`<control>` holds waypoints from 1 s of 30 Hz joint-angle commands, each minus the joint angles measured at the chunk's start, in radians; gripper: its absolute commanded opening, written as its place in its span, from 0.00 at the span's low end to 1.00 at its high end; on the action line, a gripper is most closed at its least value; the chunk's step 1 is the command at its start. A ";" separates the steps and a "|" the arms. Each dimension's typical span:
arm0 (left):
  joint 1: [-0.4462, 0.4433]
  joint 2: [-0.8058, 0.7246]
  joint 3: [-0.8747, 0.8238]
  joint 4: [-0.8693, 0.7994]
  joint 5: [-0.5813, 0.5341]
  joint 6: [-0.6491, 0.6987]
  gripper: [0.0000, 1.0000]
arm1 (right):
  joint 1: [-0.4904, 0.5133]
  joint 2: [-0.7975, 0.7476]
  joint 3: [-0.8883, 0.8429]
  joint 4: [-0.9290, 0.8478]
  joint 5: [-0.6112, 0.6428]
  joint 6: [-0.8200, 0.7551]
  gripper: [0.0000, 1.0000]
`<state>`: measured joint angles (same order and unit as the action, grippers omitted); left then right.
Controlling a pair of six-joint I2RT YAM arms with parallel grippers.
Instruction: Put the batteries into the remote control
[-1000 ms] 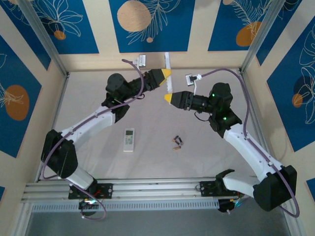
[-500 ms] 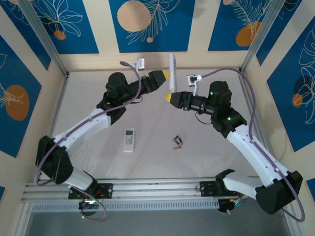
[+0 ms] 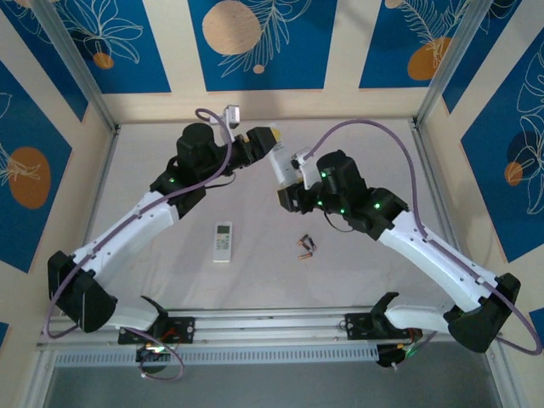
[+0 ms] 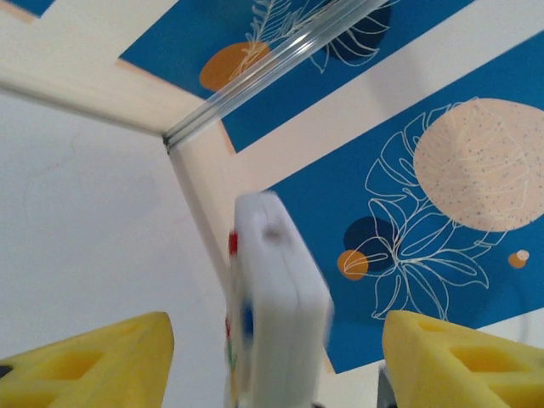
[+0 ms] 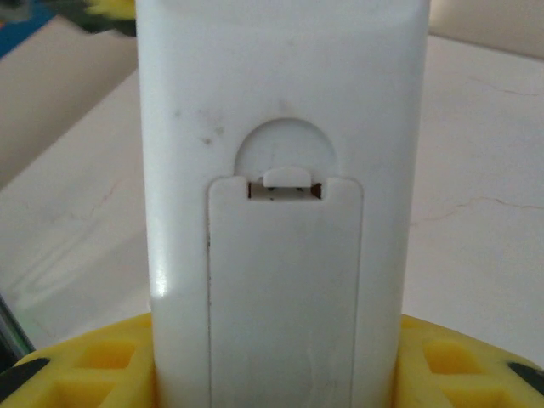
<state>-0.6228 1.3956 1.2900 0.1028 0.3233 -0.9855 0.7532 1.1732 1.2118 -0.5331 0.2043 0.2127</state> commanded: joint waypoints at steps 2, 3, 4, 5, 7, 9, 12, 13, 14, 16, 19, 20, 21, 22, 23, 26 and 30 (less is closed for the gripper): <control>0.000 0.042 -0.014 0.099 0.098 -0.058 0.40 | 0.032 0.012 0.049 -0.007 0.049 -0.057 0.32; -0.001 0.050 -0.016 0.110 0.113 -0.067 0.35 | 0.032 0.015 0.047 -0.007 0.057 -0.048 0.32; -0.003 0.054 -0.022 0.121 0.124 -0.075 0.31 | 0.033 0.018 0.048 -0.007 0.074 -0.042 0.32; -0.005 0.057 -0.027 0.128 0.131 -0.079 0.28 | 0.032 0.021 0.049 -0.009 0.090 -0.034 0.32; -0.011 0.054 -0.046 0.140 0.138 -0.080 0.23 | 0.028 0.028 0.049 -0.015 0.121 -0.021 0.33; -0.012 0.048 -0.066 0.155 0.137 -0.073 0.17 | 0.019 0.034 0.052 -0.026 0.134 -0.006 0.34; -0.008 0.028 -0.097 0.195 0.122 -0.032 0.09 | 0.014 0.031 0.065 -0.044 0.101 0.010 0.42; -0.006 0.019 -0.112 0.226 0.118 -0.012 0.09 | 0.012 0.025 0.072 -0.050 0.078 0.025 0.49; -0.003 0.015 -0.125 0.254 0.112 0.012 0.09 | 0.009 0.014 0.079 -0.054 0.054 0.043 0.57; 0.008 0.008 -0.134 0.289 0.098 0.065 0.07 | -0.006 -0.016 0.102 -0.054 -0.029 0.100 0.79; 0.023 0.015 -0.123 0.319 0.100 0.115 0.05 | -0.048 -0.071 0.118 -0.033 -0.100 0.232 0.96; 0.027 0.018 -0.120 0.343 0.107 0.117 0.05 | -0.066 -0.090 0.108 -0.016 -0.111 0.282 0.98; 0.030 0.024 -0.118 0.374 0.118 0.115 0.04 | -0.091 -0.113 0.092 0.005 -0.133 0.335 0.99; 0.034 0.030 -0.115 0.408 0.131 0.109 0.03 | -0.118 -0.136 0.073 0.025 -0.159 0.386 0.99; 0.035 0.035 -0.110 0.435 0.139 0.100 0.03 | -0.141 -0.154 0.054 0.048 -0.185 0.429 0.99; 0.040 0.050 -0.103 0.508 0.157 0.079 0.02 | -0.194 -0.219 -0.034 0.157 -0.262 0.560 1.00; 0.041 0.054 -0.107 0.585 0.156 0.075 0.02 | -0.224 -0.294 -0.176 0.342 -0.301 0.715 0.99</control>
<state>-0.5919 1.4441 1.1603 0.5472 0.4469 -0.9134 0.5411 0.8970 1.1149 -0.3412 -0.0166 0.7460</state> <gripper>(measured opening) 0.211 0.995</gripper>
